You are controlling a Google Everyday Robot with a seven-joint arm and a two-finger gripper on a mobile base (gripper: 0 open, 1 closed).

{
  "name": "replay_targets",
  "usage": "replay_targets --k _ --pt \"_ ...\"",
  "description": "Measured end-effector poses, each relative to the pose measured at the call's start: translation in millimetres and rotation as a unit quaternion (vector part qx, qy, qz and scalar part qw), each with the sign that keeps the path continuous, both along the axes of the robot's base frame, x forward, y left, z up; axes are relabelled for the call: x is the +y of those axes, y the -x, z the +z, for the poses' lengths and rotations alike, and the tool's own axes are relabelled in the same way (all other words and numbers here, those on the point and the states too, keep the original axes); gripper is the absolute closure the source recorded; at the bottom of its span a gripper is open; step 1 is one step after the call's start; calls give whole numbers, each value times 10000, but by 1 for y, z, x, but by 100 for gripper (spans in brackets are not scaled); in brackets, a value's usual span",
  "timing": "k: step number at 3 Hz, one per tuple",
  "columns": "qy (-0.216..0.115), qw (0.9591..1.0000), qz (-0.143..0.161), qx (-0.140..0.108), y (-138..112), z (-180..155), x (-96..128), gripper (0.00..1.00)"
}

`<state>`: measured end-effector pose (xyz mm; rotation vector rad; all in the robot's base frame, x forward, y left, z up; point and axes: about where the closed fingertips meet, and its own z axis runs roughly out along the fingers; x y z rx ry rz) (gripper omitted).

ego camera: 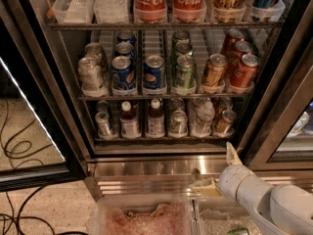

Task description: Pick water bottle from bottom shelf of fridge

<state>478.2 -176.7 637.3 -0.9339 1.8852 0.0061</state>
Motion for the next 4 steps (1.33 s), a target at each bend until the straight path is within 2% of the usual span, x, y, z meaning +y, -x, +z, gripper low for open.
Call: replay_targets --k 1,2,3,4 --pt "-64 9999 26 -100 -16 -2 1 0" --pt "64 9999 43 -145 -29 -4 5 0" --pt "176 9998 89 86 -54 -24 10 0" --pt "176 9998 90 86 -54 -24 10 0"
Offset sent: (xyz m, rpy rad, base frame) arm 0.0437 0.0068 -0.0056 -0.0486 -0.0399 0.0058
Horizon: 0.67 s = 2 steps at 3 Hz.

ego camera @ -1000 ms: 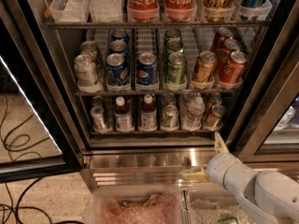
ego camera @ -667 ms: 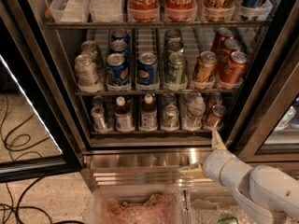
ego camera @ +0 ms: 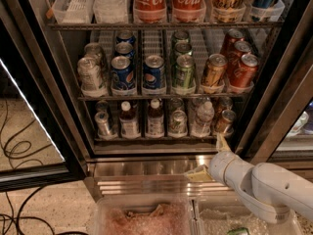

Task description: Pick water bottle from bottom shelf of fridge

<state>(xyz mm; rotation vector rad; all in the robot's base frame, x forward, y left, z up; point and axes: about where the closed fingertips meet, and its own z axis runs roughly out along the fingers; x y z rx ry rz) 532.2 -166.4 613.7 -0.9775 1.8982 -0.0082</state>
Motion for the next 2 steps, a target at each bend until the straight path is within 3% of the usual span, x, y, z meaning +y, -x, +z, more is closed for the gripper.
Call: replay_targets --k 2 --pt "41 9994 331 -34 -22 6 1 0"
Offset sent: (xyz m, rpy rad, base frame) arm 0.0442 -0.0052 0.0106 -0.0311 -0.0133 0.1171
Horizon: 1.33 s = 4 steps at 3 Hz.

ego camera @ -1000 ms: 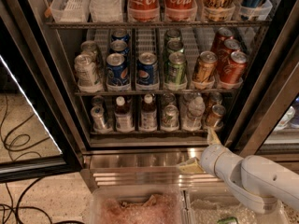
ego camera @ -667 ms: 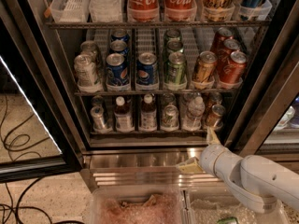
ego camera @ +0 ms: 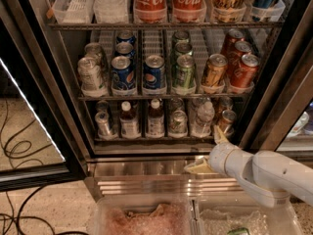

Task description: Pick water bottle from bottom shelf of fridge

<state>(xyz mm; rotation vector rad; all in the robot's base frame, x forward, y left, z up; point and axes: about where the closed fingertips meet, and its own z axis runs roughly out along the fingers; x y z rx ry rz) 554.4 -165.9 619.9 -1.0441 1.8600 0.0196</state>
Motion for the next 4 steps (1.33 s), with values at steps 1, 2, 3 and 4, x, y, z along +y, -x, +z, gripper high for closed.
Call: replay_targets --k 1,2,3,4 --pt "137 9998 128 -65 -15 3 -1 0" --pt "216 9995 205 -89 -27 3 -1 0" --pt "259 9994 201 -88 -36 0 -2 0" --pt "263 9995 -45 -175 -45 0 -11 0"
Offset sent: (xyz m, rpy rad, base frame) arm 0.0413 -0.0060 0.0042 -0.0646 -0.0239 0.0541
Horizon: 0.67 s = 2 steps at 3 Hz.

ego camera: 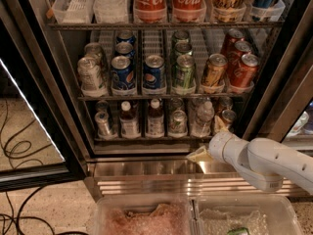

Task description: Pick water bottle from bottom shelf of fridge

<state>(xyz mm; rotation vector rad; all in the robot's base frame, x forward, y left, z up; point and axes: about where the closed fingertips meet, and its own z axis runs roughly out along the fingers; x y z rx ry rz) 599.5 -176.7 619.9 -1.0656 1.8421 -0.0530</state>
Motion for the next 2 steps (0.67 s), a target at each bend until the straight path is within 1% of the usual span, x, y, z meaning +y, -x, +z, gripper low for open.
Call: replay_targets --k 2 --pt "110 9997 194 -45 -7 5 6 0"
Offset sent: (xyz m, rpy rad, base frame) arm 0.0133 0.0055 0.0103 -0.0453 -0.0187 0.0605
